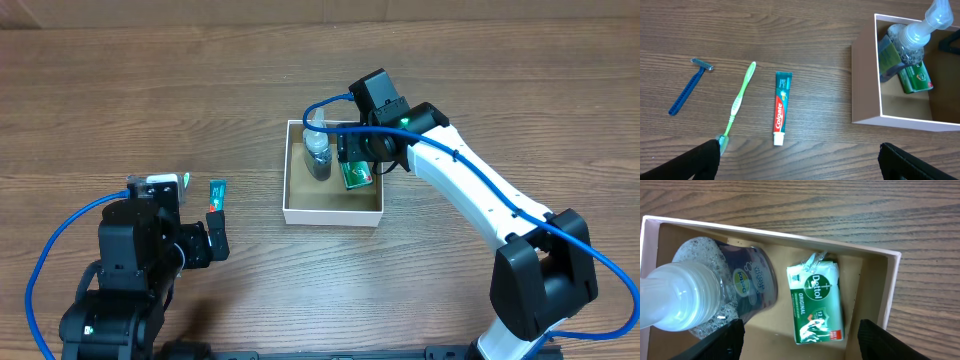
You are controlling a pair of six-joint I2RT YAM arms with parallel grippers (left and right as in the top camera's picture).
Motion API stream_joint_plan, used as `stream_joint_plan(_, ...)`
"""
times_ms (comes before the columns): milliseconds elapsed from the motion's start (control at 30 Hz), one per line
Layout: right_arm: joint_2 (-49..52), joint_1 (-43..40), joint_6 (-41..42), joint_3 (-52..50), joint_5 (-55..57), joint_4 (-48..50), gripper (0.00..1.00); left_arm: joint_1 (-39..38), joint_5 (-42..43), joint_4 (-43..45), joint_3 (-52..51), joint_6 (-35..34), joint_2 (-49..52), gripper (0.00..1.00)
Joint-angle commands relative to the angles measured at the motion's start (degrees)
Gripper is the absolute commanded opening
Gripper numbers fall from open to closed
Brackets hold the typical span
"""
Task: Pack container
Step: 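Place the Dettol soap bar into the box beside the bottle, then grasp the Colgate toothpaste tube with the left gripper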
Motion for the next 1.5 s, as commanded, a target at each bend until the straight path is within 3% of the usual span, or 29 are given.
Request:
stream_joint_plan(0,-2.80,-0.22,0.04,2.01,2.25,-1.57,0.77,0.46,0.42,0.22,1.46,-0.50,0.13,1.00)
stream_joint_plan(233,-16.48,-2.47,4.70,5.35,17.68,-8.57,0.86,0.46,-0.22,-0.02,1.46,-0.02,0.13,1.00)
stream_joint_plan(467,-27.91,-16.70,4.52,5.35,11.93,-15.47,0.96,0.46,-0.81,-2.12,3.04,-4.74,0.87,1.00)
stream_joint_plan(600,-27.96,-24.52,4.07,4.72,8.59,-21.14,0.98,0.46,-3.26,-4.92,5.84,-5.70,6.01,1.00)
stream_joint_plan(733,-27.10,-27.34,3.06,1.20,7.17,-21.59,0.98,0.48,-4.48,-5.01,6.14,-5.70,14.19,1.00)
stream_joint_plan(1067,-22.34,-27.50,3.04,-5.14,7.21,-20.94,0.98,0.48,-4.70,2.93,6.14,-5.66,42.53,1.00)
stream_joint_plan(1467,-21.92,-27.50,2.62,-5.68,7.21,-20.59,0.98,0.52,-1.18,12.09,6.14,-1.68,59.06,1.00)
